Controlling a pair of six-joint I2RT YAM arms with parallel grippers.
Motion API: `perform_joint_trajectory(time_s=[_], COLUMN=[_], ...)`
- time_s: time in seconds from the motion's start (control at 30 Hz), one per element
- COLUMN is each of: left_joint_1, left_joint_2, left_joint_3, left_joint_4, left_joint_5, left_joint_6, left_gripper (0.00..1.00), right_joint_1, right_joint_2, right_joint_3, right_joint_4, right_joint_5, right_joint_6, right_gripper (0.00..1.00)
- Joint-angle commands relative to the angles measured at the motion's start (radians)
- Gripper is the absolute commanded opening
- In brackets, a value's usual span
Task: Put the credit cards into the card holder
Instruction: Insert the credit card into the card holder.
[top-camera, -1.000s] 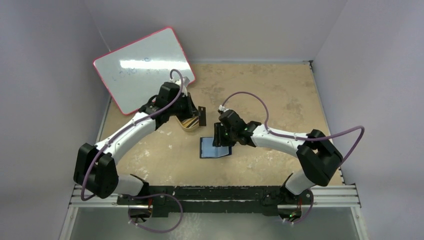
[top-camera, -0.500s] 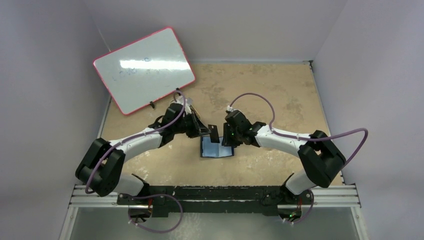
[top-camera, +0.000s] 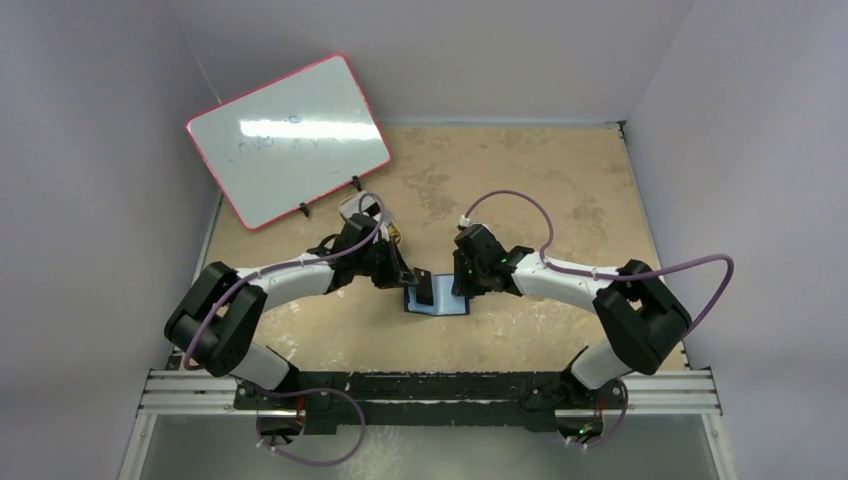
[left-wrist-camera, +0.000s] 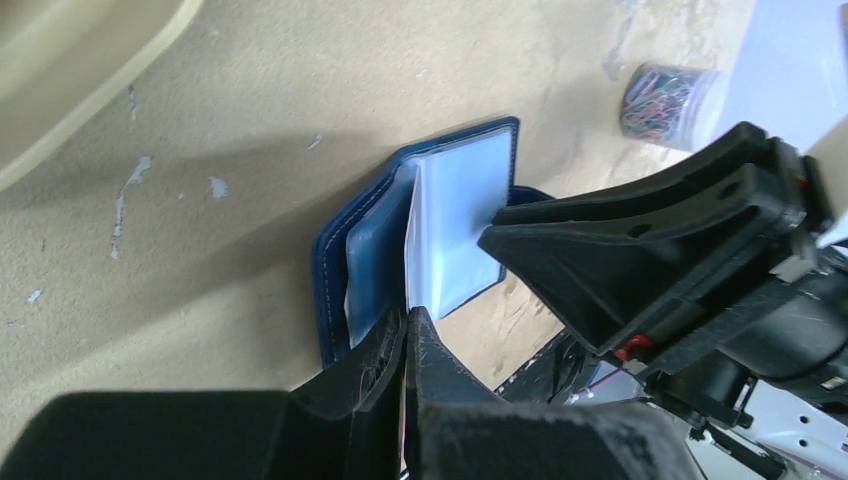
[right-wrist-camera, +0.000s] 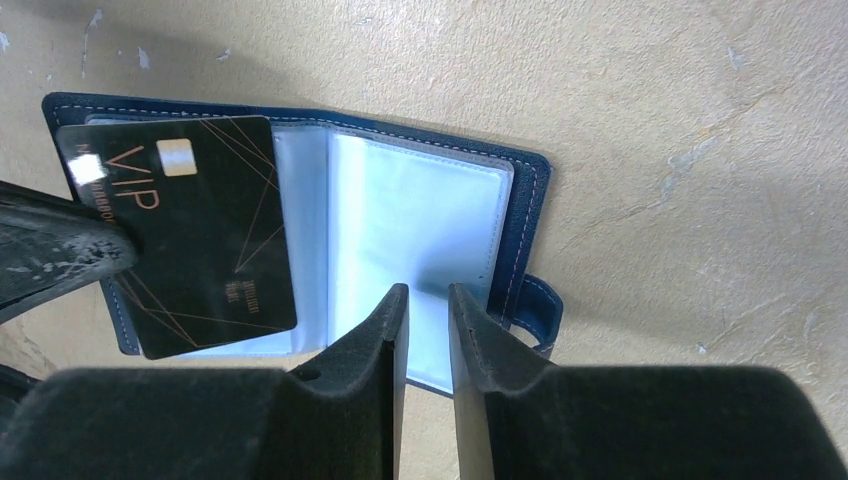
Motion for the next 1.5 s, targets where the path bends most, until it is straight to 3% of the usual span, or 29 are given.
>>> perform_joint_trajectory(time_s=[0.0,0.27,0.77,1.47], left_joint_1=[-0.004,-0.007,-0.007,-0.08], left_joint_2=[0.027,0.076,0.158,0.206], left_joint_3=[0.02,-0.018,-0.058,-0.055], left_joint_4=[0.009,0.133,0.276,0.317], left_joint_5=[0.02,0.107,0.129,0.0], left_joint_6=[0.05,0.017,-0.047,-0.124], left_gripper=[0.0,0.0,0.0,0.0], right_joint_1=[-0.006,-0.007,-0.007,-0.007], right_joint_2=[0.001,0.006,0.015,0.003], right_joint_3=[-0.008,-0.011,-0.023,-0.027], right_joint_4=[0.014,0.018,0.031,0.048], right_joint_5=[0.027,0.023,0.013,0.004], right_joint_6=[-0.011,-0.009,0.004,0.03], right_gripper=[0.23,0.23,0.23,0.23])
